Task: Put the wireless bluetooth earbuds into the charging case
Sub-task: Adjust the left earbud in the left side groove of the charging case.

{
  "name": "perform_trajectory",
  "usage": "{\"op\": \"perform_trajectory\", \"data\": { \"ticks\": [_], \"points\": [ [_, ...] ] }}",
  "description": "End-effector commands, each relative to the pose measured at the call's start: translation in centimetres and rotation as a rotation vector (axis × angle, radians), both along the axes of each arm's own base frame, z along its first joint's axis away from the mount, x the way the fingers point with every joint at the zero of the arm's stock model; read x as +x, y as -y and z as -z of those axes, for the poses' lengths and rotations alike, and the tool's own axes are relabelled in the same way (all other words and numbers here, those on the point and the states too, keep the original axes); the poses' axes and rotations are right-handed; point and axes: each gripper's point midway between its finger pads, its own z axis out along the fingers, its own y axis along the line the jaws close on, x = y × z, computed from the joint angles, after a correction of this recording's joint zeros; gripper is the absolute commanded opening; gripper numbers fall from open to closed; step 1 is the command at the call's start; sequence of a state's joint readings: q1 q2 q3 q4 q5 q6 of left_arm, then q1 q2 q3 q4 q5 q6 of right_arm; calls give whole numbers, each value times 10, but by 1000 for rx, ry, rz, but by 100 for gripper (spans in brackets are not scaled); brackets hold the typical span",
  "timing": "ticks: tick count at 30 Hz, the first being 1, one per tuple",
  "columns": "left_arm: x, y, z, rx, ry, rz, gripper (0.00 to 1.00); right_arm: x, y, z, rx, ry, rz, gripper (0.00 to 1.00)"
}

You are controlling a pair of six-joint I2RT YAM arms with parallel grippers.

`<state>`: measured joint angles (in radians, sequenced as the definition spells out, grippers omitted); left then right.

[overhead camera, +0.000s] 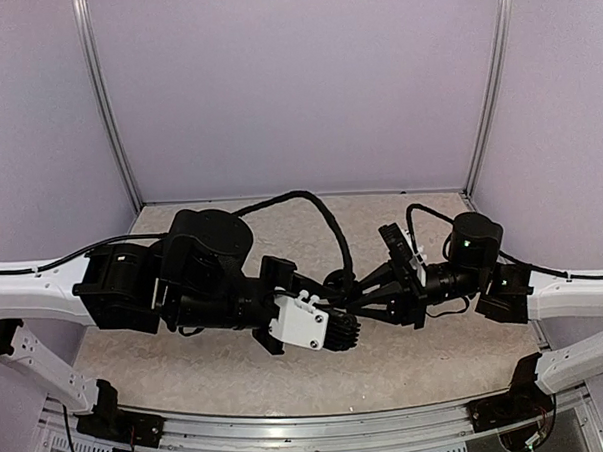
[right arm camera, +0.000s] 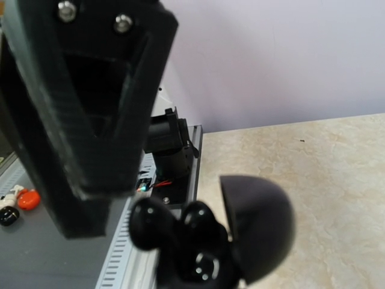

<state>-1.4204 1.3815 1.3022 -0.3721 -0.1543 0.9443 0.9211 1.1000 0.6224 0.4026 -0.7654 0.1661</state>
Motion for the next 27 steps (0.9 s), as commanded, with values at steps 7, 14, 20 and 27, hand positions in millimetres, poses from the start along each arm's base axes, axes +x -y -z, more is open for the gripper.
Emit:
{"op": "perform_trajectory", "data": {
  "ticks": [7, 14, 20, 27],
  "points": [
    [13, 2, 3, -13, 11, -32, 27, -8, -4, -13, 21, 23, -46, 0],
    [16, 4, 3, -15, 16, -40, 25, -10, -5, -12, 18, 29, -51, 0],
    [17, 7, 5, -8, 18, -37, 20, -10, -7, -13, 17, 34, -56, 0],
    [18, 9, 7, -1, 25, -45, 17, -10, -7, -13, 17, 38, -56, 0]
  ]
}}
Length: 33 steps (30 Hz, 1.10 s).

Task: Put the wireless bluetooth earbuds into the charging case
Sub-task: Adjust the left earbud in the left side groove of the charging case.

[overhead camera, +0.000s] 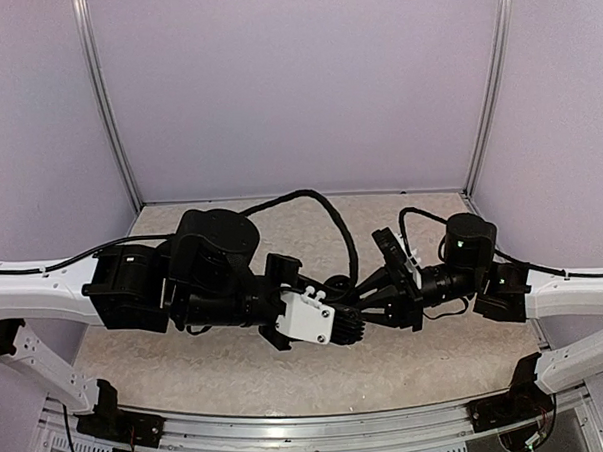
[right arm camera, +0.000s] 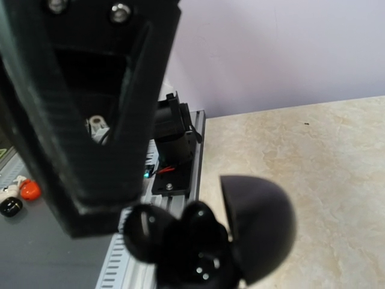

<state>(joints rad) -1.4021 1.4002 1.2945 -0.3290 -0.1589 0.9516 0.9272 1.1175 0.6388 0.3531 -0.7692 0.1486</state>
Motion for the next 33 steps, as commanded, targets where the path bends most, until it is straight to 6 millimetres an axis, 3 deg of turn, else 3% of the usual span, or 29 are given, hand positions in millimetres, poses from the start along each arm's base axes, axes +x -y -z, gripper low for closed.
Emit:
{"op": "perform_trajectory", "data": {
  "ticks": [1, 27, 33],
  "points": [
    [9, 4, 6, 15, 14, -28, 16, -10, -4, -21, 56, 50, -47, 0],
    [21, 2, 14, 41, -32, -103, 9, -9, 0, -27, 69, 80, -23, 0],
    [20, 7, -3, -22, -54, -105, 12, -8, 1, -26, 72, 82, -10, 0]
  ]
}}
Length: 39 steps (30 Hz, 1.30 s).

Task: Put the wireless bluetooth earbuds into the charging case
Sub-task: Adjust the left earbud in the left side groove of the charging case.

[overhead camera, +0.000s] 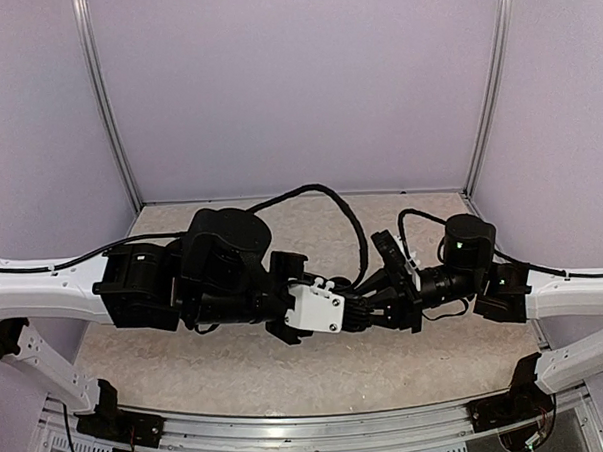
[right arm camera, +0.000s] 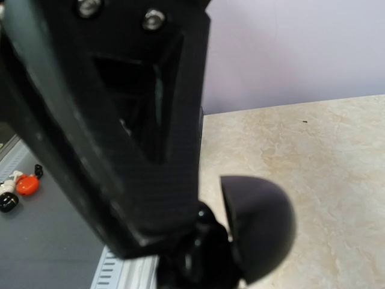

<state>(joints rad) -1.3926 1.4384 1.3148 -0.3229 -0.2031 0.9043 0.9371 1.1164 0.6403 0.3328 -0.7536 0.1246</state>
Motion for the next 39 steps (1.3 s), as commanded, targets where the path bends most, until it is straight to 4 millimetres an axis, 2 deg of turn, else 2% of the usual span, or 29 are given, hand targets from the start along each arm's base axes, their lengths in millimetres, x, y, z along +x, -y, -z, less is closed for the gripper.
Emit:
{"op": "perform_trajectory", "data": {
  "ticks": [1, 6, 11, 14, 15, 17, 18, 21, 25, 27, 39],
  "points": [
    [6, 2, -15, -50, -35, -30, 13, -4, 2, -28, 84, 69, 1, 0],
    [4, 2, -60, -220, -64, -33, 23, 2, 4, -26, 90, 76, 54, 0],
    [16, -10, -86, -339, -143, -94, 45, 8, 7, -28, 101, 91, 101, 0],
    [24, -22, -98, -409, -224, -113, 54, 10, 9, -31, 108, 100, 114, 0],
    [26, -28, -103, -445, -250, -117, 61, 10, 9, -30, 107, 102, 118, 0],
    [28, -41, -112, -526, -308, -119, 93, 11, 9, -31, 109, 108, 122, 0],
    [27, -46, -116, -565, -335, -112, 98, 11, 9, -31, 110, 112, 124, 0],
    [25, -56, -106, -600, -437, -103, 99, 12, 9, -33, 115, 127, 125, 0],
    [6, -52, -81, -544, -550, -16, 99, 9, 10, -37, 131, 146, 115, 0],
    [-1, -51, -77, -551, -576, 28, 99, 8, 10, -38, 133, 152, 103, 0],
    [2, -37, -39, -519, -605, 23, 99, 0, 0, -42, 134, 151, 15, 0]
  ]
}}
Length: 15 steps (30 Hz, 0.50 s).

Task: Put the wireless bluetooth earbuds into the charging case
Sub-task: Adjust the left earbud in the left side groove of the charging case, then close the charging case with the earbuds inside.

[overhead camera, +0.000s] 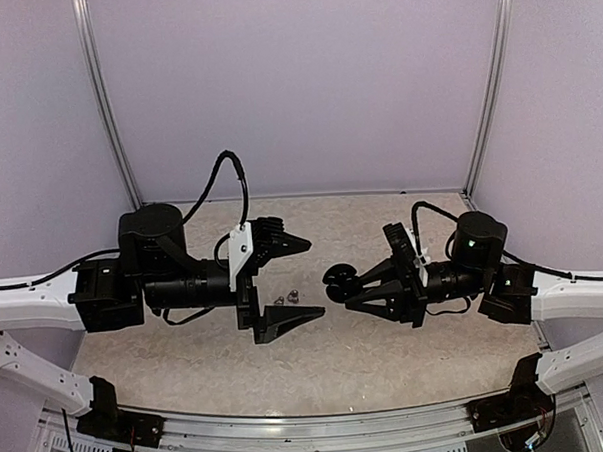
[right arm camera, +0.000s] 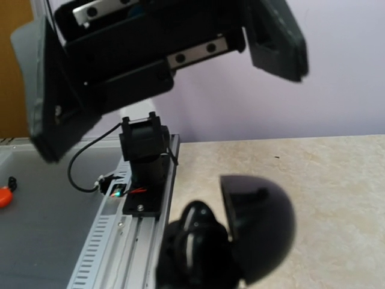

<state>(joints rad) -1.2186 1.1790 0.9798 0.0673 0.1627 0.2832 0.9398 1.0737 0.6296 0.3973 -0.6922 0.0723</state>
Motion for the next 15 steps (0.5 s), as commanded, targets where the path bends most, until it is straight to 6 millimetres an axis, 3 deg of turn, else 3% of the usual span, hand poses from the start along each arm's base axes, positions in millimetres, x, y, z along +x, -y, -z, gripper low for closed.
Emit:
{"op": "perform_trajectory", "data": {
  "ticks": [1, 9, 15],
  "points": [
    [1, 9, 1, -31, -6, 19, 99, -6, -5, -20, 49, 38, -43, 0],
    [0, 24, 12, -6, -20, 51, 97, -4, -10, -20, 46, 34, -55, 0],
    [-28, 25, 13, 5, 56, 166, 91, 2, -11, -15, 34, 9, -20, 0]
  ]
}}
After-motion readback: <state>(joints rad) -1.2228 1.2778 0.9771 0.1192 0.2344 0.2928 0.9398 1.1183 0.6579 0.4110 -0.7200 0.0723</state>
